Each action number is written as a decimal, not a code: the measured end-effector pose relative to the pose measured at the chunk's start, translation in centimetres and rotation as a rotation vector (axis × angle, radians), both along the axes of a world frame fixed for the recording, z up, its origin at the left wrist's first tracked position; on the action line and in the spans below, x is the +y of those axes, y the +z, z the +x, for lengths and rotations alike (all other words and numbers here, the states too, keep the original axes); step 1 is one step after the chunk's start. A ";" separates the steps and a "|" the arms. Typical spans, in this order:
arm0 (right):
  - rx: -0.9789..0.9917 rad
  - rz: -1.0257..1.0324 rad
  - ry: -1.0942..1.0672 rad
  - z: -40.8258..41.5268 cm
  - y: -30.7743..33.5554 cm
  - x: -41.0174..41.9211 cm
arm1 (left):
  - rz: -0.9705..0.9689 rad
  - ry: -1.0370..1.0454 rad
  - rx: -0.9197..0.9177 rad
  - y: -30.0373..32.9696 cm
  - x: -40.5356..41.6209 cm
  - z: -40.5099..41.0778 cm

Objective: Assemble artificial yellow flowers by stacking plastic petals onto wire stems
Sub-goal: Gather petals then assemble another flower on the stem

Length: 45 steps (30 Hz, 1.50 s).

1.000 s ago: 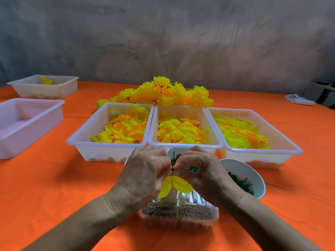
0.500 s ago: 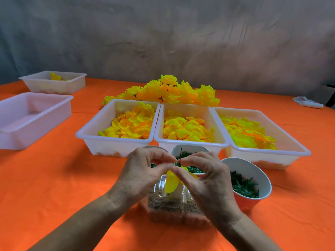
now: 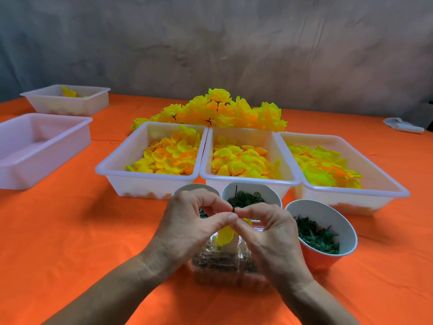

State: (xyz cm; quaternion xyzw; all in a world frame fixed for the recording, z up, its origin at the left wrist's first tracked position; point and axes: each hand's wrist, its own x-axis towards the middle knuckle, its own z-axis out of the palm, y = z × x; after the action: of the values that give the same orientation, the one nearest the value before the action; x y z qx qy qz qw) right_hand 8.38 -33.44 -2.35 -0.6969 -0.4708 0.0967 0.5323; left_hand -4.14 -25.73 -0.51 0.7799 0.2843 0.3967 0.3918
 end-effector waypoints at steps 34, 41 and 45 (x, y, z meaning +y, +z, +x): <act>-0.681 -0.624 -0.091 12.3 0.5 19.8 | -0.064 -0.104 -0.042 -1.2 1.2 0.7; 0.214 -0.096 -0.120 14.6 1.8 16.7 | -0.055 -0.093 -0.068 -1.3 0.9 0.8; 0.613 0.029 0.050 14.2 2.7 14.2 | -0.045 -0.083 -0.066 -1.4 0.8 0.6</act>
State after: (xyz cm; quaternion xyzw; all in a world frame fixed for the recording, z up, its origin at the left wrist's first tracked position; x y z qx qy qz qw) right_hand 22.58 -19.24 0.34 -0.6156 -0.3066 0.3087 0.6570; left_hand -3.59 -24.88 -1.91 0.7684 0.2473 0.3992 0.4348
